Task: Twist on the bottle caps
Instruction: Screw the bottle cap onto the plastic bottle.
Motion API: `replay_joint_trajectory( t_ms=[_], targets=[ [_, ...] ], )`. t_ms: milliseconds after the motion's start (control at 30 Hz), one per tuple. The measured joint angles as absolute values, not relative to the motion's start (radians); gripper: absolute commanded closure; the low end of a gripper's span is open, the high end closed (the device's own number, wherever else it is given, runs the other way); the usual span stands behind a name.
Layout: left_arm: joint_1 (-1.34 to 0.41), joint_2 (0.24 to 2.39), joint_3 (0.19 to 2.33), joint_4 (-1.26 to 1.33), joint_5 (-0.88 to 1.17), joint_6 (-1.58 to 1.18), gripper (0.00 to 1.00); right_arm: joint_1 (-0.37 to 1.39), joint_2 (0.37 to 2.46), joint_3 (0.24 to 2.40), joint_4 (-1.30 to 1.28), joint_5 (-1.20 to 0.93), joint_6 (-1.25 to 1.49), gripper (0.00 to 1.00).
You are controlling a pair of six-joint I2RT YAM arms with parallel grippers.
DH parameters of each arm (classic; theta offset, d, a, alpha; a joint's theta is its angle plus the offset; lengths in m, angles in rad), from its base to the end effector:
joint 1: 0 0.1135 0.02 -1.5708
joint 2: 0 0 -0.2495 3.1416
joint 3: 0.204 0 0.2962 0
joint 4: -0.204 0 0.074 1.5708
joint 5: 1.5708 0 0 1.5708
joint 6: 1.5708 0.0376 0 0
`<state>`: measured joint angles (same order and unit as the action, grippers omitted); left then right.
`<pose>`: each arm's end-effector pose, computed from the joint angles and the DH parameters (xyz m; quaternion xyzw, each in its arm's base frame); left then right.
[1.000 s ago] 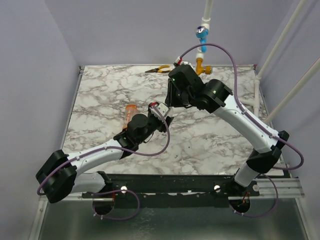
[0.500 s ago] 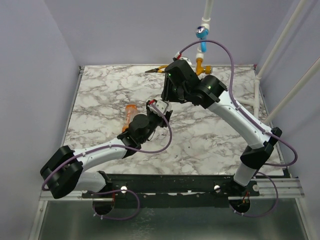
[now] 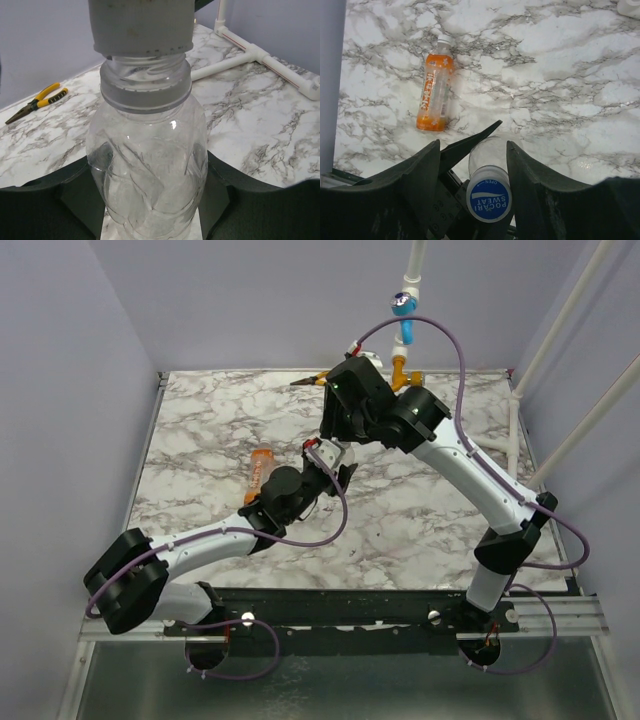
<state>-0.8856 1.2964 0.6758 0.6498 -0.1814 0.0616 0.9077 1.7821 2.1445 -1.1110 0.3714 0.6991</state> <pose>0.2167 -0.2545 0.2370 0.2586 0.6471 -0.2283 0.6799 0.2583 0.3085 0.4422 -0.0204 0.9037 0.1652 0.3945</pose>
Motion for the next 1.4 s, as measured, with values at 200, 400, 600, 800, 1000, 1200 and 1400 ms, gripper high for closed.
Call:
replay_joint_trajectory(
  t_ms=[200,400,600,800,1000,1200,1400],
  targets=[
    [-0.886,1.301,0.677,0.649,-0.142,0.041,0.71,0.908,1.782,2.152,-1.135,0.378,0.691,0.42],
    [-0.876,1.304,0.677,0.648,-0.103,0.014,0.71,0.908,1.792,2.173,-1.153,0.380,0.687,0.43],
    [-0.855,1.304,0.677,0.648,-0.053,-0.006,0.71,0.908,1.792,2.174,-1.148,0.387,0.687,0.40],
    [-0.845,1.303,0.677,0.650,-0.017,-0.020,0.71,0.908,1.789,2.173,-1.147,0.405,0.687,0.25],
    [-0.840,1.287,0.672,0.649,0.022,-0.022,0.71,0.911,1.757,2.136,-1.124,0.408,0.688,0.23],
    [-0.834,1.257,0.655,0.649,0.070,-0.023,0.71,0.926,1.717,2.103,-1.100,0.410,0.686,0.18],
    [-0.797,1.222,0.635,0.647,0.144,-0.057,0.71,0.944,1.524,1.940,-1.008,0.396,0.626,0.12]
  ],
)
